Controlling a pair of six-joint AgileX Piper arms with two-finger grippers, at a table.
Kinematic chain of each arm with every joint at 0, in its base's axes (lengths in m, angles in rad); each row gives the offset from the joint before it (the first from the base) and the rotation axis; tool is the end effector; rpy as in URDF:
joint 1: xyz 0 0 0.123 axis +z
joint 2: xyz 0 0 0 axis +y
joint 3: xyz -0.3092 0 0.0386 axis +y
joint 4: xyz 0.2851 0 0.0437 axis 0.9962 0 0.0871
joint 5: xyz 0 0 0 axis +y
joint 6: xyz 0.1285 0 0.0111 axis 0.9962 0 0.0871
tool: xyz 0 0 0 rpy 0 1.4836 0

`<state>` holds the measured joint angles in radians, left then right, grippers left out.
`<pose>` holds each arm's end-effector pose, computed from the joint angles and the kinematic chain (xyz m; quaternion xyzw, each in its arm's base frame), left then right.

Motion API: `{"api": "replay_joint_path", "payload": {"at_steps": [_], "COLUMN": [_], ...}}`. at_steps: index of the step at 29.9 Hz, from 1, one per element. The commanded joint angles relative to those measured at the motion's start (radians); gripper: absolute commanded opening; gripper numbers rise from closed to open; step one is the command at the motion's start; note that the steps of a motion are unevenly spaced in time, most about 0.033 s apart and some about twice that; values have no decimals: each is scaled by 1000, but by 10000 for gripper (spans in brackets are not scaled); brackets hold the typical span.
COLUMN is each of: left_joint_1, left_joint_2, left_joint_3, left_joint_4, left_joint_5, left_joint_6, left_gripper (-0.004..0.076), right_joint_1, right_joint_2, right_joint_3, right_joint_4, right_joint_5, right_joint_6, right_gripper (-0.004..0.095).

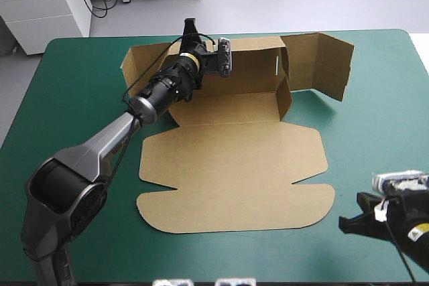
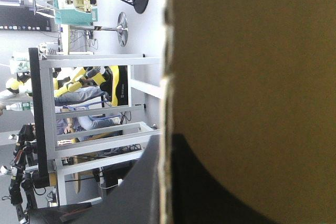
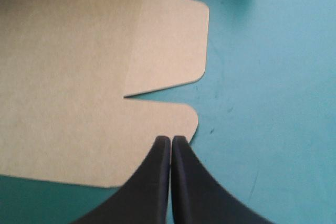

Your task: Fold the box

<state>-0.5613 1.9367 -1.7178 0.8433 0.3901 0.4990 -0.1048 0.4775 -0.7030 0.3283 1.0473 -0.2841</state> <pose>0.4838 -0.2608 0.3306 0.6148 0.5551 0.3099 0.4668 0.1082 0.0249 0.3248 -0.0636 0.8995 0.0820 0.4244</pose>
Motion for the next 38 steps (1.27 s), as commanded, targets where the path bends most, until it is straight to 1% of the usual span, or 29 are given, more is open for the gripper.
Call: {"api": "replay_joint_path", "payload": {"at_steps": [1,4,5,8,12,14,16,18,20,23,26,30,32,34,38], "left_joint_1": [-3,-3,-3,-3,-3,-3,-3,-3,-3,-3,-3,-3,-3,-3,-3], "left_joint_2": [-60,-58,-55,-51,-49,-49,-49,-49,-49,-49,-49,-49,-49,-49,-49], "left_joint_3": [-36,-36,-36,-36,-36,-36,-36,-36,-36,-36,-36,-36,-36,-36,-36], "left_joint_4": [35,33,33,33,44,70,84,84,84,84,102,124,124,124,124], "left_joint_5": [-47,-45,-45,-34,-35,-37,-37,-35,-33,-38,-38,-38,-38,-36,-36], "left_joint_6": [-20,-26,-26,-26,-26,-26,-26,-26,-26,-26,-26,-26,-26,-26,-26], "left_gripper": [-8,-8,-8,-8,-8,-8,-8,-8,-8,-8,-8,-8,-8,-8,-8], "right_joint_1": [3,3,3,3,3,3,5,29,71,137,190,233,241,241,241], "right_joint_2": [182,333,404,570,796,912,1013,1107,1208,1315,1408,1487,1495,1496,1496], "right_joint_3": [-178,-298,-351,-471,-648,-751,-852,-961,-1086,-1267,-1421,-1538,-1542,-1542,-1544], "right_joint_4": [46,130,193,300,317,332,370,372,332,243,115,-77,-104,-105,-111], "right_joint_5": [-108,-145,-165,-193,-203,-200,-158,-99,-57,-55,-41,41,68,74,38], "right_joint_6": [-19,-90,-126,-195,-187,-125,-96,-77,-48,30,141,237,242,242,242], "right_gripper": [-4,-4,-4,-4,-4,-4,-4,1,3,3,3,3,3,0,0]}}
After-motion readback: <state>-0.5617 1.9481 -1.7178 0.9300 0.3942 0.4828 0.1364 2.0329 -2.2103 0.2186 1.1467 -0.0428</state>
